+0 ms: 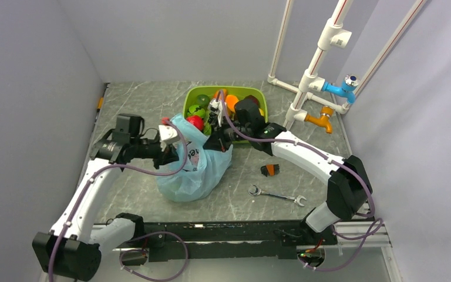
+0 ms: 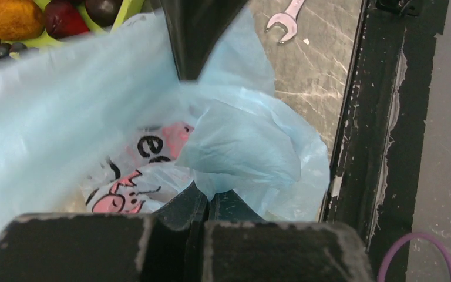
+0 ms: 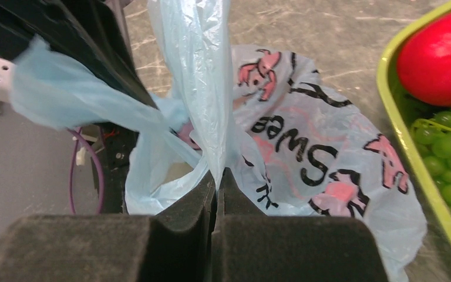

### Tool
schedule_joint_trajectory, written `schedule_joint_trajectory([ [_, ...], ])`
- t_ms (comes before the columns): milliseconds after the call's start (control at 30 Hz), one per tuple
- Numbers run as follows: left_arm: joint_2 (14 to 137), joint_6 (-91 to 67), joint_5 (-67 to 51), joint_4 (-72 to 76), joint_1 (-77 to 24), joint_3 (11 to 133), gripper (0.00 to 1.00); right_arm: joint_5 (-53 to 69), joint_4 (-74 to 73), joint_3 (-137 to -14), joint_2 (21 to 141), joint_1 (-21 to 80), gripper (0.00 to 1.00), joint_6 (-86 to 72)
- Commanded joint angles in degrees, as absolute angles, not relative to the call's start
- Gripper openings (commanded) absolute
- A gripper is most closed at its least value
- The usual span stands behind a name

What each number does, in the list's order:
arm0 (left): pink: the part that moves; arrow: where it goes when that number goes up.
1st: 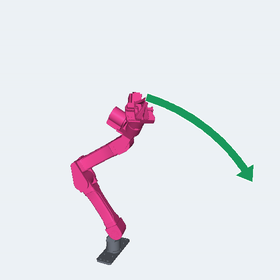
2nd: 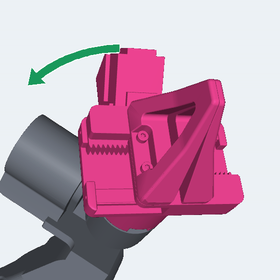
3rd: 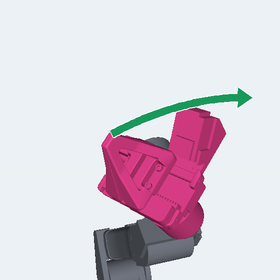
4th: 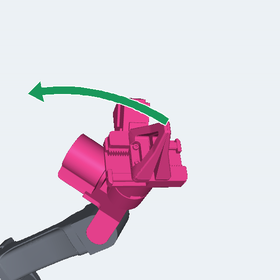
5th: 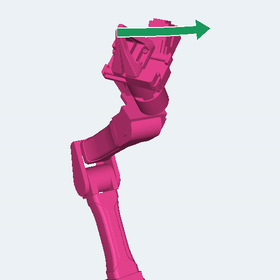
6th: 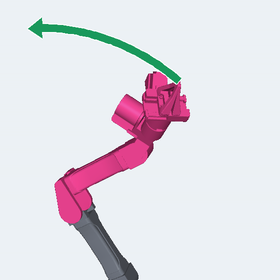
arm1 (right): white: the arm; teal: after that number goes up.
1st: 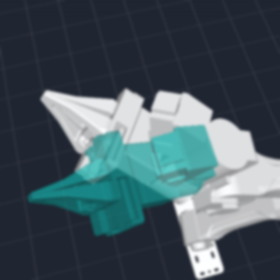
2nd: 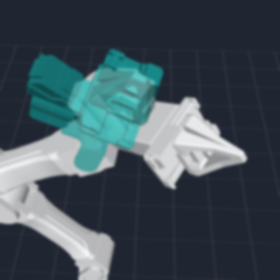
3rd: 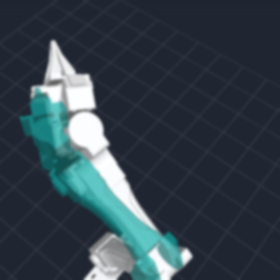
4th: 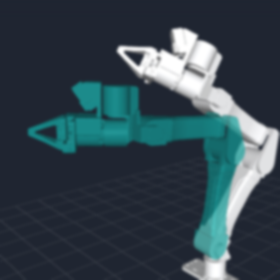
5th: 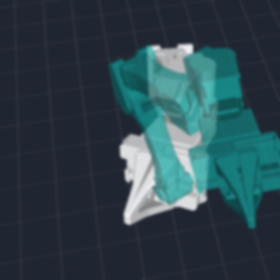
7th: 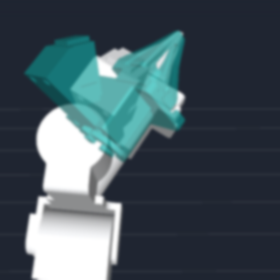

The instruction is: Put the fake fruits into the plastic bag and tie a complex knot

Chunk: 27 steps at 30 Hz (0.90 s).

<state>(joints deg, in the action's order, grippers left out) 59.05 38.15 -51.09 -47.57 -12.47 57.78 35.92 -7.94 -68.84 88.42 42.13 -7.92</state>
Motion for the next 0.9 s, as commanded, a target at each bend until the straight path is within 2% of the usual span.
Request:
schedule_joint_trajectory([
  [0, 61.9, 32.3, -42.6, -41.0, -17.3, 62.2, 0.00, 36.3, -4.1, -70.1, 86.2, 44.0, 0.00, -8.9],
  [133, 63.9, 28.7, -41.3, -38.6, -17.5, 63.2, 0.01, 39.7, -2.9, -68.9, 85.5, 44.2, 0.00, -8.3],
  [233, 64.8, 26.6, -42.4, -37.2, -18.1, 63.0, 0.08, 42.8, -1.6, -68.5, 85.5, 44.2, 0.27, -8.2],
  [333, 65.1, 26.2, -43.0, -36.2, -19.8, 62.6, 0.09, 44.6, -0.3, -68.2, 85.9, 44.4, 0.46, -9.2],
  [400, 65.3, 27.0, -42.4, -36.3, -21.6, 62.6, 0.08, 45.0, -0.2, -68.6, 86.4, 44.6, 0.51, -9.6],
  [567, 65.8, 27.7, -41.3, -36.8, -22.7, 62.6, 0.07, 44.6, 1.9, -69.4, 87.3, 45.1, 0.58, -10.2],
  [600, 65.9, 27.9, -41.2, -36.9, -22.8, 62.6, 0.09, 44.4, 2.0, -69.5, 87.4, 45.2, 0.57, -10.2],
  [633, 65.9, 28.1, -41.2, -37.1, -22.8, 62.7, 0.11, 43.9, 1.9, -69.6, 87.5, 45.3, 0.49, -10.1],
  [700, 65.5, 28.5, -41.2, -38.4, -22.9, 63.2, 0.19, 42.8, 1.7, -69.3, 87.5, 45.2, 0.22, -9.6],
  [767, 64.2, 29.3, -41.6, -41.1, -22.5, 63.5, 0.34, 41.6, 0.9, -68.9, 87.2, 45.2, 0.05, -8.3],
  [800, 63.2, 29.7, -42.7, -42.1, -21.7, 63.5, 0.40, 41.6, 0.8, -68.6, 87.1, 45.1, 0.00, -7.9],
  [867, 60.5, 30.2, -46.1, -43.8, -19.3, 63.1, 0.50, 41.8, 0.3, -68.3, 86.6, 45.0, 0.00, -7.4],
])
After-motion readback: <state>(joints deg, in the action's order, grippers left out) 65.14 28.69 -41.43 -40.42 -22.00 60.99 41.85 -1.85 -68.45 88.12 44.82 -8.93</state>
